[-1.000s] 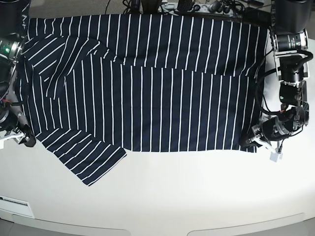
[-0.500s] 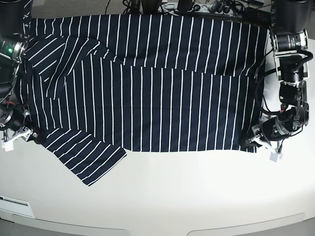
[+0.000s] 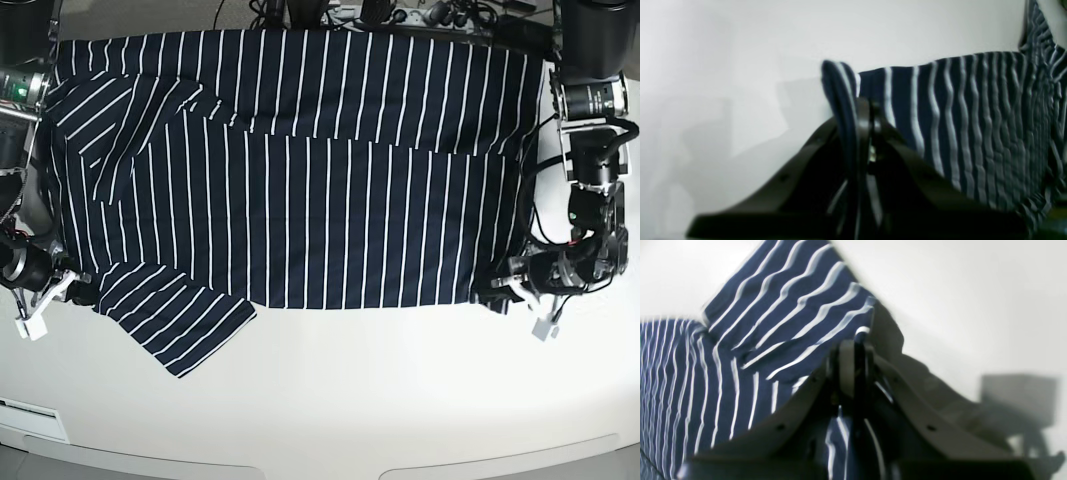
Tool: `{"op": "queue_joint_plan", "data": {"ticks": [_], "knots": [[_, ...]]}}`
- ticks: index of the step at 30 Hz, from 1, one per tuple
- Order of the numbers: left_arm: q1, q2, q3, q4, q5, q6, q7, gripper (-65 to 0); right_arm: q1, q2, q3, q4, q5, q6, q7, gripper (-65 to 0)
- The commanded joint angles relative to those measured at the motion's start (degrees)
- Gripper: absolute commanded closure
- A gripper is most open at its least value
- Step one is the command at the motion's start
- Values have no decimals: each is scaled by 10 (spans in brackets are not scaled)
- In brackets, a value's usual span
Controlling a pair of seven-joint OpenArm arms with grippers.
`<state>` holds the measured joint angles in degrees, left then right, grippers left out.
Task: Fold the T-shirt properly
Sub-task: 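Lift the hem and fold it over toward the shoulder edge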
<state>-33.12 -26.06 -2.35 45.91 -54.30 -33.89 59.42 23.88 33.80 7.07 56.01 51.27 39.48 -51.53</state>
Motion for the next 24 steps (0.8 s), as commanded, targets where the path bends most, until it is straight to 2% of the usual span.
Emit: {"op": "queue_joint_plan", "data": {"ticks": [1, 6, 11, 15, 17, 24], "knots": [[-33, -10, -3, 10, -31, -14, 8, 0, 10, 23, -1, 37, 15, 5, 13, 0], [-58, -41, -3, 10, -151, -57, 70, 0, -54, 71, -7, 182, 17, 5, 13, 0], [-58, -77, -3, 17, -240, -60, 133, 0, -134, 121, -6, 292, 72, 5, 13, 0], [-45, -99, -3, 17, -307, -60, 183, 0, -185, 137, -6, 342, 68, 5, 8, 0], [-38, -111, -3, 17, -307, -61, 206, 0, -205, 140, 0, 356, 68, 5, 4, 0], [-24, -153, -3, 21, -307, -61, 206, 0, -241, 142, 93, 363, 70, 5, -28, 0]]}}
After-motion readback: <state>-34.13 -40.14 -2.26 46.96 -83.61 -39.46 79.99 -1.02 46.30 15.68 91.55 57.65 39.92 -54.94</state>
